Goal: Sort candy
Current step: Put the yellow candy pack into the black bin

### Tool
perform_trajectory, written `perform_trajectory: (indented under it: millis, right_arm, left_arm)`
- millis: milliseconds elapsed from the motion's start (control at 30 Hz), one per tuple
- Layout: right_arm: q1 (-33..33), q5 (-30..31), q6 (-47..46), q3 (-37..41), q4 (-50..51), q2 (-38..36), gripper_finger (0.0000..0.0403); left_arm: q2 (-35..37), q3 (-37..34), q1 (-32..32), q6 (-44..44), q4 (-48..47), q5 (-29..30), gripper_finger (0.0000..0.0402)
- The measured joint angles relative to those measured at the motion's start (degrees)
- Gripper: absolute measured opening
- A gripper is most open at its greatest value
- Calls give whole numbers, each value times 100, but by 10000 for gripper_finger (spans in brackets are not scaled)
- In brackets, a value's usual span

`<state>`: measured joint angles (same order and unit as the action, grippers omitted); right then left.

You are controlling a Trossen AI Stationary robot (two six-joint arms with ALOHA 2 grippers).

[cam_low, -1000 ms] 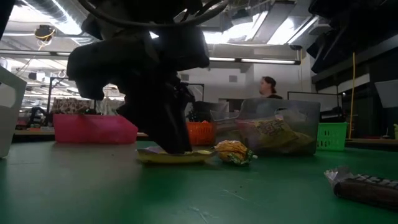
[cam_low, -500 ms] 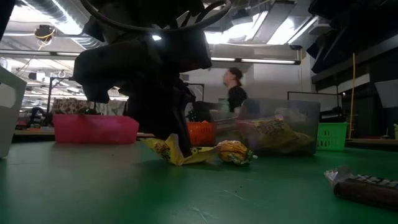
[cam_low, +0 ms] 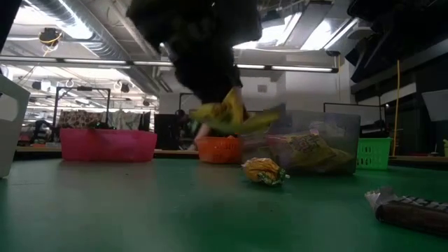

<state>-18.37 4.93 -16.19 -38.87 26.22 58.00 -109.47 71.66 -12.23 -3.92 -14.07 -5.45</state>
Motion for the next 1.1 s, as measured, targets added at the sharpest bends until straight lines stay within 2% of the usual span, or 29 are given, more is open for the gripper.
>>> perform_trajectory:
  millis: [167,467,833,933,1100]
  right_arm:
    - [4,0,2,0,18,1,138]
    - [2,2,2,0,18,0,138]
    - [2,2,2,0,22,0,138]
    - [2,2,2,0,22,0,138]
    - [2,2,2,0,22,0,138]
  left_arm:
    - [39,305,235,2,172,74,0]
    - [42,396,773,6,1151,795,0]
    - [4,398,1329,0,1619,800,1]
    - [4,398,1385,2,1770,830,13]
    - [4,398,1386,2,1807,1337,57]
